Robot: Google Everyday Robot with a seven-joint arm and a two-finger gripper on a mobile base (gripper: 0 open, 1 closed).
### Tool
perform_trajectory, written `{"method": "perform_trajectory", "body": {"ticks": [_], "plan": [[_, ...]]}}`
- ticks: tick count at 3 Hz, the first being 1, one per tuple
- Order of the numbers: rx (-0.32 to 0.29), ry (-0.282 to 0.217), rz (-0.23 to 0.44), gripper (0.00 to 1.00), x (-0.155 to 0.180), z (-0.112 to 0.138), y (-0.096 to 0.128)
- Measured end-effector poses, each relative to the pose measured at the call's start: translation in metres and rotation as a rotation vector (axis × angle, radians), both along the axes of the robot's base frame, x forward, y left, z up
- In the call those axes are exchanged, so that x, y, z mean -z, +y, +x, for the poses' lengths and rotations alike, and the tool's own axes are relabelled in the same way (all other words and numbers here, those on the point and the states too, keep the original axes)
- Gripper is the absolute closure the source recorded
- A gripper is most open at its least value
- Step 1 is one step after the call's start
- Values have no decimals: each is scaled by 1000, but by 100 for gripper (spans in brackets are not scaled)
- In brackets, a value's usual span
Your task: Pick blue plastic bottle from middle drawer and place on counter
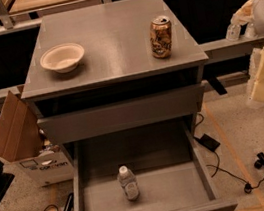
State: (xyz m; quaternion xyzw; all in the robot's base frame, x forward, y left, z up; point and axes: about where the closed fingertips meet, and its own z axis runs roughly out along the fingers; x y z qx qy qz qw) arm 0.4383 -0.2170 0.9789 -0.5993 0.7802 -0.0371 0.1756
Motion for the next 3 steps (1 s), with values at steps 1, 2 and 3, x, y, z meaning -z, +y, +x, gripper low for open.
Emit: {"method": "perform_trajectory", "body": {"ticks": [1, 2, 3], "plan": [[-14, 3, 81, 0, 38, -5, -11], [-37, -37, 225, 0, 93, -3, -20], [-76, -71, 351, 0, 145, 6, -17]]}}
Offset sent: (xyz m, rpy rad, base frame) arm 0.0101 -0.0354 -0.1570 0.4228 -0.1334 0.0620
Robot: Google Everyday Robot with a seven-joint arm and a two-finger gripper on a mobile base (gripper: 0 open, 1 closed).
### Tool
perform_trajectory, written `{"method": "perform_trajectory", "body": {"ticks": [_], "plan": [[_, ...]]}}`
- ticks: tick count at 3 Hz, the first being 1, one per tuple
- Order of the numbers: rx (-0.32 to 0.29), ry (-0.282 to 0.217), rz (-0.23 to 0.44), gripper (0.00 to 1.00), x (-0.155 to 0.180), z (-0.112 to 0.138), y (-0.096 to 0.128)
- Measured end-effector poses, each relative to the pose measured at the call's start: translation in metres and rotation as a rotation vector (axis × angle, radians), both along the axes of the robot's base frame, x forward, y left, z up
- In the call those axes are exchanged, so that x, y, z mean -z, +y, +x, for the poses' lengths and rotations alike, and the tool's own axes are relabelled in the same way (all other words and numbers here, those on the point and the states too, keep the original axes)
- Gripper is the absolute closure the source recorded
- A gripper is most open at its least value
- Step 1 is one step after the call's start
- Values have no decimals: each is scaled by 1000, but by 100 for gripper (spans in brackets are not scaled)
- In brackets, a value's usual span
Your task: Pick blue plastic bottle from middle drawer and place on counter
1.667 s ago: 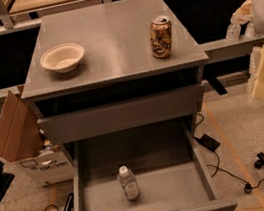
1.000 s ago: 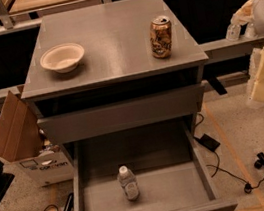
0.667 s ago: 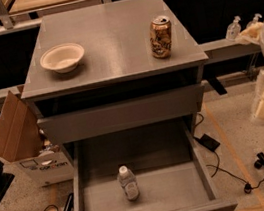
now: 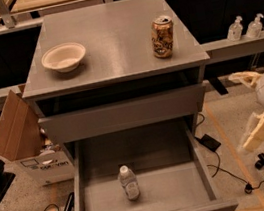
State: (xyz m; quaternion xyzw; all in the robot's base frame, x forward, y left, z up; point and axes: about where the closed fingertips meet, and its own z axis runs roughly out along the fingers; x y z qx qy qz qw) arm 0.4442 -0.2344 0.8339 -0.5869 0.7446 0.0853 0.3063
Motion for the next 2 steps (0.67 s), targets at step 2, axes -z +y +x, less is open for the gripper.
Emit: {"method": "perform_trajectory", "body": {"ticks": [2], "plan": [[-23, -3, 77, 0, 49, 8, 13]]}}
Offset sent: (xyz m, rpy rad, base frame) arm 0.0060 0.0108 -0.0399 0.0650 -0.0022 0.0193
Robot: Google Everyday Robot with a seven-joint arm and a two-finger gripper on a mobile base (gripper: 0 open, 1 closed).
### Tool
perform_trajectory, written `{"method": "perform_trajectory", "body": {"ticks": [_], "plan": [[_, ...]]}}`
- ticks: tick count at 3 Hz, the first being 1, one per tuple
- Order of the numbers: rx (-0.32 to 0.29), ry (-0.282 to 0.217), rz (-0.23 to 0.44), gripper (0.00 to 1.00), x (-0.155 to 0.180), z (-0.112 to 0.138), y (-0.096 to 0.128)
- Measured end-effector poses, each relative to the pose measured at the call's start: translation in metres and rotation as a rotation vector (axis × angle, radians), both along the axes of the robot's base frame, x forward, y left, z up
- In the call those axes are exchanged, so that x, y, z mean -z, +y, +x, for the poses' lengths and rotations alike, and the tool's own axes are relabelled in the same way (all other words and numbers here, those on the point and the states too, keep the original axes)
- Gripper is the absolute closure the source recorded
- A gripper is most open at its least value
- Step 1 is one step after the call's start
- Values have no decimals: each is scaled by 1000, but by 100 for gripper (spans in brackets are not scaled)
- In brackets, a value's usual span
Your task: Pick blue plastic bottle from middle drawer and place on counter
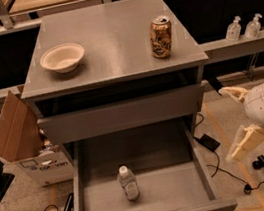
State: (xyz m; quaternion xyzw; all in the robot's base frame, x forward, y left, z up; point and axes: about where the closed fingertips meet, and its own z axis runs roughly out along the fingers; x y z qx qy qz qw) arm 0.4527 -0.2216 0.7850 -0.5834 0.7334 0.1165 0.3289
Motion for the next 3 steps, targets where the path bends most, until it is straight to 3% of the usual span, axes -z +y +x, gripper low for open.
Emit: {"method": "perform_trajectory", "body": {"ticks": [1, 2, 3], "plan": [[-35, 6, 28, 0, 6, 1, 11], [-132, 41, 119, 0, 51, -1, 58], [-232, 62, 254, 0, 111, -9, 122]]}}
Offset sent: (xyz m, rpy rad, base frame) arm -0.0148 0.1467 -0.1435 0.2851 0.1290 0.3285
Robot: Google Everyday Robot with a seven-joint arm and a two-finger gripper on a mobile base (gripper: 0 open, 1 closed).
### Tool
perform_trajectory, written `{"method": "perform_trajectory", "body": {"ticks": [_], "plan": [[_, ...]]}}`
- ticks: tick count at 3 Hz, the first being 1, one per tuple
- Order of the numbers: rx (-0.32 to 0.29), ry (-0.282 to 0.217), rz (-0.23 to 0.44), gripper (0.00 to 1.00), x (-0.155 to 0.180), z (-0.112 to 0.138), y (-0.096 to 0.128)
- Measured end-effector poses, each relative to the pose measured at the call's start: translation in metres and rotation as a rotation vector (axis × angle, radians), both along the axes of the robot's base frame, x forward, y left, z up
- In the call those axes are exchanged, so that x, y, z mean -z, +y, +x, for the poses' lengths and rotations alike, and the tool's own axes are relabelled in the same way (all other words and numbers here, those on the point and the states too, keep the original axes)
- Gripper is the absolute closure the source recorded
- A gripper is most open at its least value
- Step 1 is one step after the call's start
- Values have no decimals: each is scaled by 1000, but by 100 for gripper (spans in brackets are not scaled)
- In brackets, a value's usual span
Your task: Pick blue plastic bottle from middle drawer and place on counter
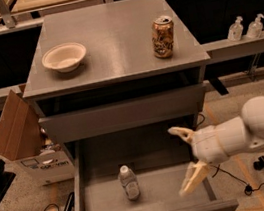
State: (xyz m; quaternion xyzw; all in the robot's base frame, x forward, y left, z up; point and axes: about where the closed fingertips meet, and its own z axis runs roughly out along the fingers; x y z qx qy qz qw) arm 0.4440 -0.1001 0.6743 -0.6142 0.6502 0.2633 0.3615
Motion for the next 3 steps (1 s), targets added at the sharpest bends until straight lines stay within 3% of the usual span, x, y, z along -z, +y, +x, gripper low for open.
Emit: {"method": "perform_trajectory", "body": {"ticks": [1, 2, 3], "plan": [[-50, -15, 99, 0, 47, -2, 57], [-58, -43, 147, 0, 81, 3, 98], [-36, -57, 143, 0, 115, 18, 127]]}}
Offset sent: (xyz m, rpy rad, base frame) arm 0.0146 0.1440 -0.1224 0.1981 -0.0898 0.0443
